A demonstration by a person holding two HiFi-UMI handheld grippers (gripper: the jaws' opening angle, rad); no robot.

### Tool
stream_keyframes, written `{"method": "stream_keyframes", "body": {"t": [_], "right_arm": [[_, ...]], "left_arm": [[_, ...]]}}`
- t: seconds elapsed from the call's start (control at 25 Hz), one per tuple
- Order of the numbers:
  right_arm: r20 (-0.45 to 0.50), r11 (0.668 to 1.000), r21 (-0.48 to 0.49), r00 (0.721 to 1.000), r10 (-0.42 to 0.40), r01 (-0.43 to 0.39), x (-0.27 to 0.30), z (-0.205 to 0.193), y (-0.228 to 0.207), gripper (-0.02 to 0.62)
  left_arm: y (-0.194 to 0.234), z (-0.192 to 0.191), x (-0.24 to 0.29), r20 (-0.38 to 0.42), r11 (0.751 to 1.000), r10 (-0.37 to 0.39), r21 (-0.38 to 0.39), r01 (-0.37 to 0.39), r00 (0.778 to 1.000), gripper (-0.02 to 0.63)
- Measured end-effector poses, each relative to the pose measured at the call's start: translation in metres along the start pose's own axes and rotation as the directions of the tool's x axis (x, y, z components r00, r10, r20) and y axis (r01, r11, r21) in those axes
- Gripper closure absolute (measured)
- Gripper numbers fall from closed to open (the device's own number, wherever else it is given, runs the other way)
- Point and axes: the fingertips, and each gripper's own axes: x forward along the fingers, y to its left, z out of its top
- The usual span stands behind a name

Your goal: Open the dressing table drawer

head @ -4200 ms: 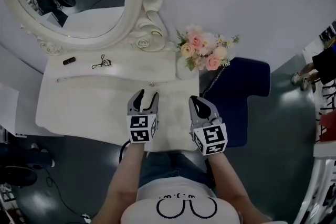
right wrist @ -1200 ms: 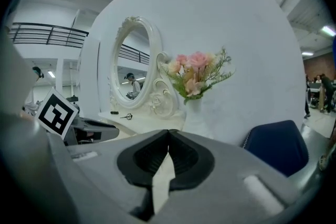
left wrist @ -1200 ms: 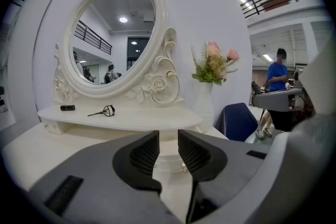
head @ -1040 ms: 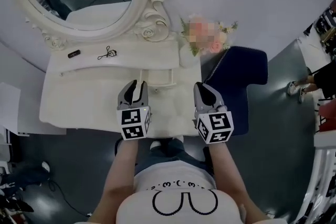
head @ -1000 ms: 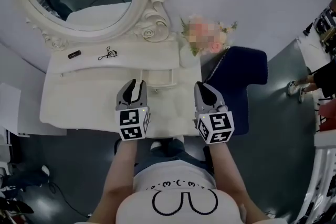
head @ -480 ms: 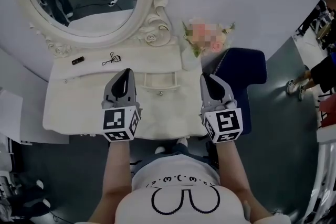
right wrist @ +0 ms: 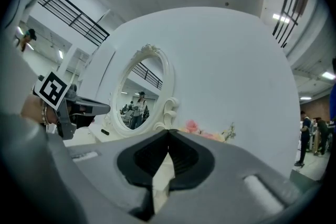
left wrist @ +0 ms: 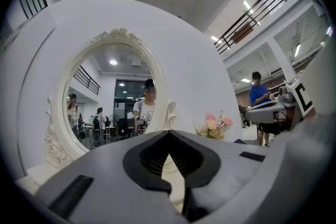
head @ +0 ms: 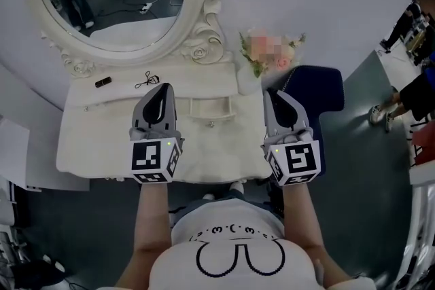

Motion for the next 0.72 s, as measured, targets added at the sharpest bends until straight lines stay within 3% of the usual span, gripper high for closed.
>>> {"method": "stream_keyframes", "body": {"t": [0.72], "right_arm": [[-0.006,0.999,-0.038,1.000,0.010,-0.011,0.007,0.007,0.012,0.598]], "left_arm": [[0.009,0.003,-0.001,0.017,1.000,-0.009,0.003,0.009,1.000,0.608]]}}
